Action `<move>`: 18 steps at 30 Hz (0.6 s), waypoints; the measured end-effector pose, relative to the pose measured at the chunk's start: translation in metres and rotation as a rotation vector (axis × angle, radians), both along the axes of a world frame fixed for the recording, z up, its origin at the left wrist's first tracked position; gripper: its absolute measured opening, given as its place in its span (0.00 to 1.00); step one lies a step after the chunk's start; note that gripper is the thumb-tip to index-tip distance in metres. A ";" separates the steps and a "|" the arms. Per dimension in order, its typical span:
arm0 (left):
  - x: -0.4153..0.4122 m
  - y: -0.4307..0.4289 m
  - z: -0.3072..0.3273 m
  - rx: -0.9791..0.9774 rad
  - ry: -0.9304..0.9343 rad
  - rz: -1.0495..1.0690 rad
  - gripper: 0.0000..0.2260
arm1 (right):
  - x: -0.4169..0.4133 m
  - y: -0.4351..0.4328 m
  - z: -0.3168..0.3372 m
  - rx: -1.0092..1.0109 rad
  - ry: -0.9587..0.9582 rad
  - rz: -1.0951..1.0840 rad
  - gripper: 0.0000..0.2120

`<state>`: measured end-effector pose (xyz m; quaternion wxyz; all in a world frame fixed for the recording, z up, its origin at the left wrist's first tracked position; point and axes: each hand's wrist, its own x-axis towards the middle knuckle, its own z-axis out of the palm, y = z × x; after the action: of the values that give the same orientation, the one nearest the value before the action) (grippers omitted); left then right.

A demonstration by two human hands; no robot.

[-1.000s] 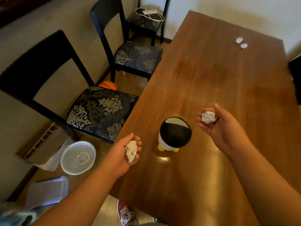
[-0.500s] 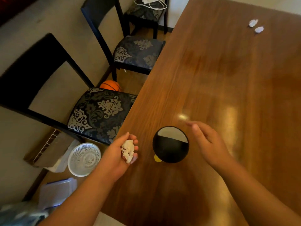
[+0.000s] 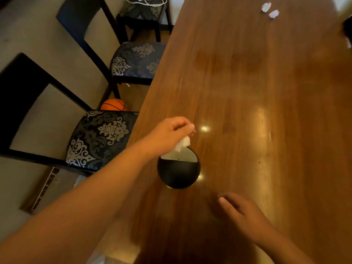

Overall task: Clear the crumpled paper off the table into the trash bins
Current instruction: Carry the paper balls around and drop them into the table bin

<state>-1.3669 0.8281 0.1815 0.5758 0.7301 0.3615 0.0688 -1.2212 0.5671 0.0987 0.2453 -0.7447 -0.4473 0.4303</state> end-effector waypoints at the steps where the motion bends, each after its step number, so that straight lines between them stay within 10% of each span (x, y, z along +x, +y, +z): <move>1: -0.002 -0.003 -0.004 -0.005 0.102 -0.129 0.11 | 0.002 -0.005 -0.002 0.005 -0.006 -0.007 0.20; 7: -0.009 -0.003 0.009 -0.045 0.106 -0.111 0.14 | 0.020 -0.021 -0.007 0.010 0.031 -0.157 0.18; 18: -0.172 -0.121 -0.054 -0.032 0.159 0.562 0.09 | -0.062 -0.121 -0.032 -0.314 0.354 -0.586 0.12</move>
<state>-1.5385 0.7073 0.1279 0.5155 0.5951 0.5947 0.1626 -1.2834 0.4462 0.0663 0.3146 -0.7837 -0.0943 0.5272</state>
